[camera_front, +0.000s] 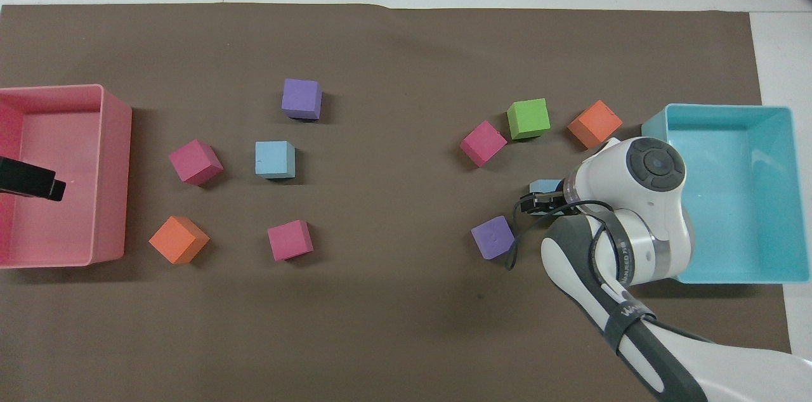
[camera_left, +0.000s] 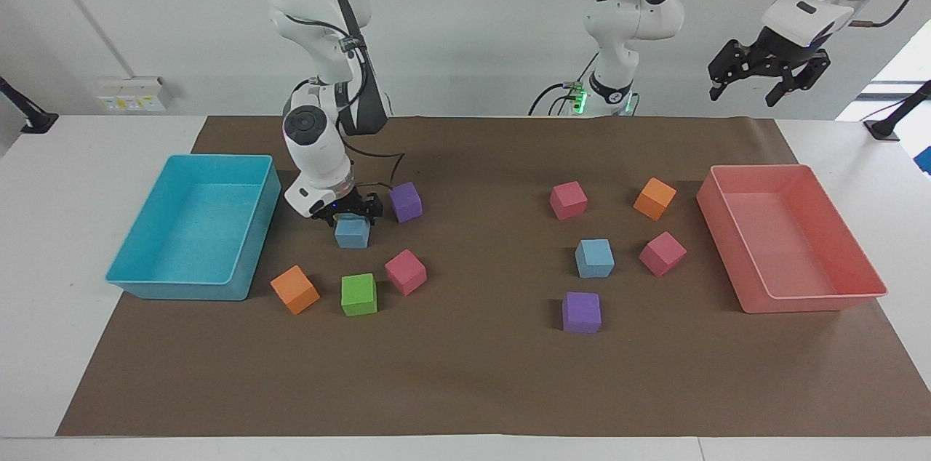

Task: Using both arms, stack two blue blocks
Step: 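Close the right gripper on the light blue cube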

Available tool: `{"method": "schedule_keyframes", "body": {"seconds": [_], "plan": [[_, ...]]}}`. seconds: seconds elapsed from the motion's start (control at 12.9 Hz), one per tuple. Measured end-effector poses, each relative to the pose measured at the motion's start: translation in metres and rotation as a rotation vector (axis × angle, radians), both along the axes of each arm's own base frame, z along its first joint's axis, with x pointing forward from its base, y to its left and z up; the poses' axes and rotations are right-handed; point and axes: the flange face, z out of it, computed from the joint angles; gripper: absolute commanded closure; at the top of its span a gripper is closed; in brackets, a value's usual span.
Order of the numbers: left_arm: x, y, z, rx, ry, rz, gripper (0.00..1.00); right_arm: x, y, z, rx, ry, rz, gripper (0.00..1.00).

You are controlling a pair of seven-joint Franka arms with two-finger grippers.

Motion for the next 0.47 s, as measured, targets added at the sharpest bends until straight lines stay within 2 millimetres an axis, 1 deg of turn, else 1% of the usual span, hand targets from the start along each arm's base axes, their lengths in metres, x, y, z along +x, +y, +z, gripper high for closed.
{"method": "schedule_keyframes", "body": {"seconds": [0.08, 0.16, 0.47], "plan": [[0.0, 0.0, 0.0, 0.0, 0.0, 0.0, 0.0, -0.0001, -0.0001, -0.0001, 0.0, 0.0, 0.0, 0.98], [0.0, 0.0, 0.0, 0.0, 0.0, 0.0, 0.0, -0.0001, -0.0006, -0.0003, 0.0, 0.001, -0.003, 1.0], [0.0, -0.0001, 0.0, 0.0, 0.0, 0.0, 0.0, 0.002, -0.0039, 0.0011, 0.0, -0.002, -0.036, 1.0]]}}
